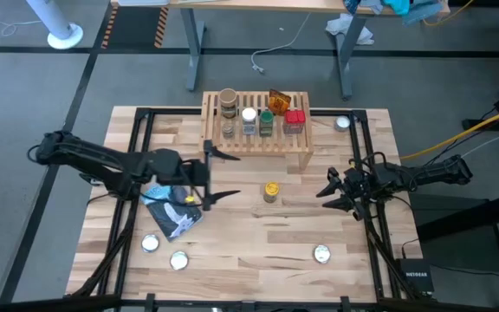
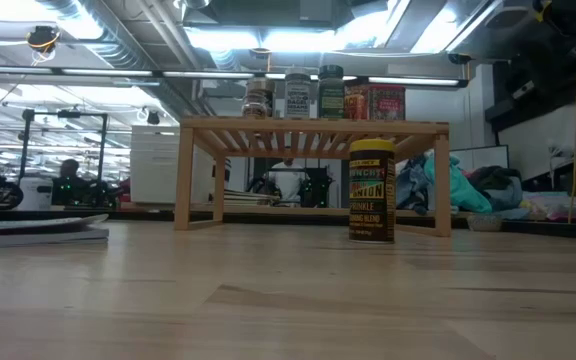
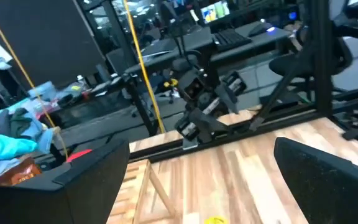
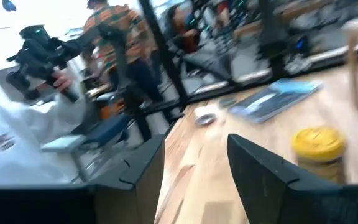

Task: Shelf spices
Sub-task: Remove the red seasoning can from the shelf

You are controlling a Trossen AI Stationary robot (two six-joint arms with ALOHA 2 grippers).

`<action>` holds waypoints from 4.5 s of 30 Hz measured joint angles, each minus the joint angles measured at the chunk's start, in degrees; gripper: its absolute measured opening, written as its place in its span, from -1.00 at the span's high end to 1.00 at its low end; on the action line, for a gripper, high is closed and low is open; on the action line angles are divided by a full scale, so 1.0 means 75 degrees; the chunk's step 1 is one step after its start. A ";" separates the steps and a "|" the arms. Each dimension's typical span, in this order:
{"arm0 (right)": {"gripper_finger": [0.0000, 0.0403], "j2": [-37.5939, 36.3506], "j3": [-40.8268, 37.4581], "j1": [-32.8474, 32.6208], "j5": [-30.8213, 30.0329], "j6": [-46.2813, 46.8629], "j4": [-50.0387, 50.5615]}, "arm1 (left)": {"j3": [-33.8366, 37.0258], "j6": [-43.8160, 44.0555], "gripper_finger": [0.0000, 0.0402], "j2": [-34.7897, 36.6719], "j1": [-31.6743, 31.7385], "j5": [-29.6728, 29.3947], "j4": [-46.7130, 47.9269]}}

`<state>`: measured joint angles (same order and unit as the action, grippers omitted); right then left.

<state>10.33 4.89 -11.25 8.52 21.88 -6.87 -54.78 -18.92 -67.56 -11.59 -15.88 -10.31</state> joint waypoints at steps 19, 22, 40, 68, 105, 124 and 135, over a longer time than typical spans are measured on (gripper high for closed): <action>0.10 -0.0003 0.0000 0.0000 -0.2000 -0.0066 -0.2705 | -0.0001 0.1390 -0.96 0.2454 -0.1029 -0.0912 0.2968; 0.10 -0.0003 0.0000 0.0003 -0.1786 -0.0066 -0.2682 | -0.0003 0.2092 -0.96 0.2576 -0.1169 -0.0915 0.3182; 0.10 0.0054 0.0000 0.0000 -0.0767 -0.0291 -0.2224 | 0.0000 0.4220 -0.96 0.2529 -0.1095 -0.2432 0.5969; 0.10 0.0055 0.0000 0.0000 -0.1920 -0.0739 -0.1270 | 0.0000 0.3730 -0.96 0.2444 0.0204 -0.2996 0.5901; 0.10 0.3695 0.2714 0.2078 -0.5057 -0.5365 0.0663 | 0.0000 0.4467 -0.96 0.2444 0.0204 -0.2993 0.5916; 0.10 0.4424 0.3500 0.3005 -0.3660 -0.4856 0.1521 | 0.0003 0.4467 -0.96 0.2444 0.0204 -0.2987 0.5919; 0.10 0.3491 0.3500 0.3006 -0.4512 -0.5193 0.1750 | 0.0003 0.4467 -0.96 0.2444 0.0202 -0.2987 0.5922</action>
<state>36.51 31.14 11.30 -25.32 -17.07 6.25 -54.76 14.59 -49.23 -10.08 -38.28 34.11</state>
